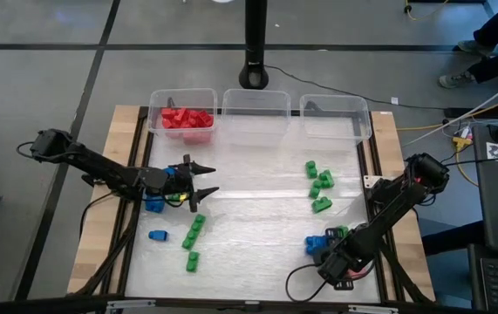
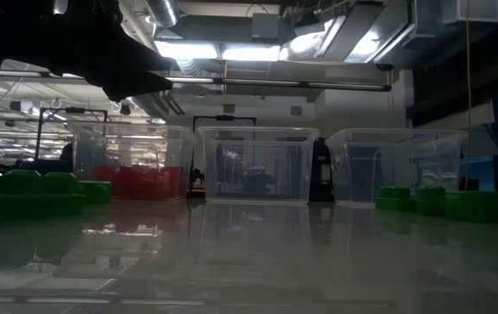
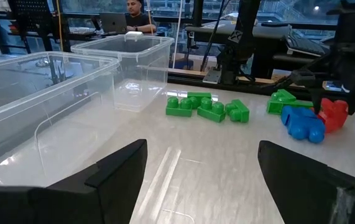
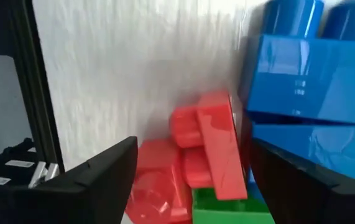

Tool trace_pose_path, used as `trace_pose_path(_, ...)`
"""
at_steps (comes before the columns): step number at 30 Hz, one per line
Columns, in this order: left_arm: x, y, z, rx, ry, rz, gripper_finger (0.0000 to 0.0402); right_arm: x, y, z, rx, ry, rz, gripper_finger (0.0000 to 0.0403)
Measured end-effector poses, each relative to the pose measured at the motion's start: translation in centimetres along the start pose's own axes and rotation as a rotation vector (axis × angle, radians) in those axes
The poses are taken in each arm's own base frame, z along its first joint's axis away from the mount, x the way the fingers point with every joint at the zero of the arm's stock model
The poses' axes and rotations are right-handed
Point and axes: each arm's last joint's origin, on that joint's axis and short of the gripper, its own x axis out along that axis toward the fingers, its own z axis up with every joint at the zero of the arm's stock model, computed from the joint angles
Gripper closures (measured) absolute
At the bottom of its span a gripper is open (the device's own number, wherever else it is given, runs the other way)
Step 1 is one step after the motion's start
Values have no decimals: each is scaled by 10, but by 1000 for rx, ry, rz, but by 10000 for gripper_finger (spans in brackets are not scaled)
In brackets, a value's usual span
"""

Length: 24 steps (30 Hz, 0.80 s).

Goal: Sort blocks
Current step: Put the red game piece into the left transparent bin

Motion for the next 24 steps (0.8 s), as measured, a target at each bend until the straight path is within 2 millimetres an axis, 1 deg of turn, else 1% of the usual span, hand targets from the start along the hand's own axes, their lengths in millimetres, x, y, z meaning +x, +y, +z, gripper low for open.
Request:
trace_pose_path(6, 0, 0, 0, 0, 0, 0, 105, 1, 1, 1, -3, -11, 9, 98)
trace_pose_path(12, 0, 0, 0, 0, 1, 0, 105, 14, -1, 1, -9, -66, 60, 98)
trace_pose_path(21, 0, 0, 0, 1, 1, 0, 105, 28, -14, -8, -31, -31, 5, 98)
trace_pose_path(24, 0, 0, 0, 1, 1, 0, 105, 29, -16, -9, -78, -41, -15, 110)
